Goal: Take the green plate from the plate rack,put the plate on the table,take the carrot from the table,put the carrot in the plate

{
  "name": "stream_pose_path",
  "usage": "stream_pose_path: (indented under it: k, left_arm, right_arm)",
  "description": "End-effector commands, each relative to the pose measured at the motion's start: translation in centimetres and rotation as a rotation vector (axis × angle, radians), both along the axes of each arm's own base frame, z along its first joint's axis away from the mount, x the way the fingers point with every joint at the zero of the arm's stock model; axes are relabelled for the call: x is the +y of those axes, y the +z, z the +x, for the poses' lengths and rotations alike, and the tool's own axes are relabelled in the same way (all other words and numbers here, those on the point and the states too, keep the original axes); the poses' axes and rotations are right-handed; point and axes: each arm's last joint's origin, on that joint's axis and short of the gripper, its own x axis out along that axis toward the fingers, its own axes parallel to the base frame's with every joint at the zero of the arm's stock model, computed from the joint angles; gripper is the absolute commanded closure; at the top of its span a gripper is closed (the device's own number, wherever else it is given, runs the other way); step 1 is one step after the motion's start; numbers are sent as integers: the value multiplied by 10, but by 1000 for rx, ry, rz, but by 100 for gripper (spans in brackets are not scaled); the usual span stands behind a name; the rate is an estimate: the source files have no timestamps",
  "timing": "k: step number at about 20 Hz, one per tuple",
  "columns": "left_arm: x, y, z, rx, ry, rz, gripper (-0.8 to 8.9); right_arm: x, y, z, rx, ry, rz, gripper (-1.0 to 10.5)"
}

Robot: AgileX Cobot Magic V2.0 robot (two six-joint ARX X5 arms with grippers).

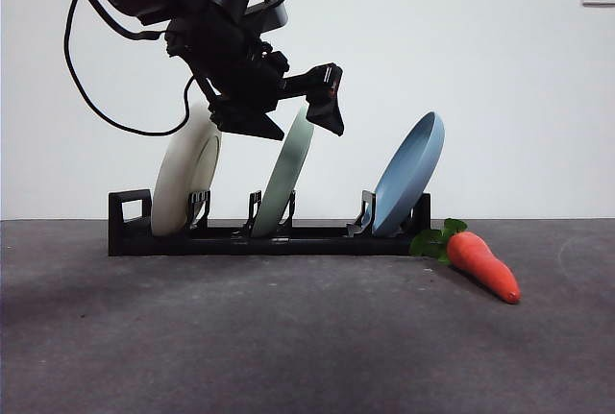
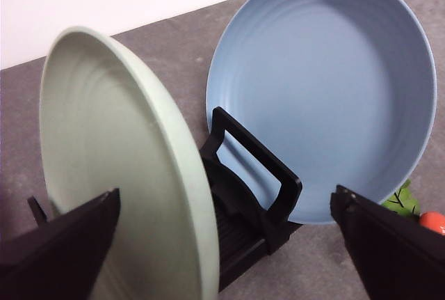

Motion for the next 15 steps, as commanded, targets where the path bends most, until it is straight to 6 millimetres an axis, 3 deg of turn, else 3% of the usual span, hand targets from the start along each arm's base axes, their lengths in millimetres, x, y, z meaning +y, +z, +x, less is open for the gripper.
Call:
stream_pose_path:
  k: [1,3,4,9,15]
  left_arm:
    - [-3,-5,1,-2,-18,3,535]
    - [-3,-5,1,4,-21,2,702]
    - [-3,-6,1,10,-23,5,738]
    - [-3,-9,-1,46,-46,12,819]
    - [-3,-8,-1,39,-47,4,822]
  right_arm:
    - [0,1,0,-1,-5,6,320]
    - [0,1,0,0,-5,6,320]
    - [0,1,0,0,-5,6,320]
    - [0,1,0,4,-6,15,321]
    - [0,1,0,3,-6,15,321]
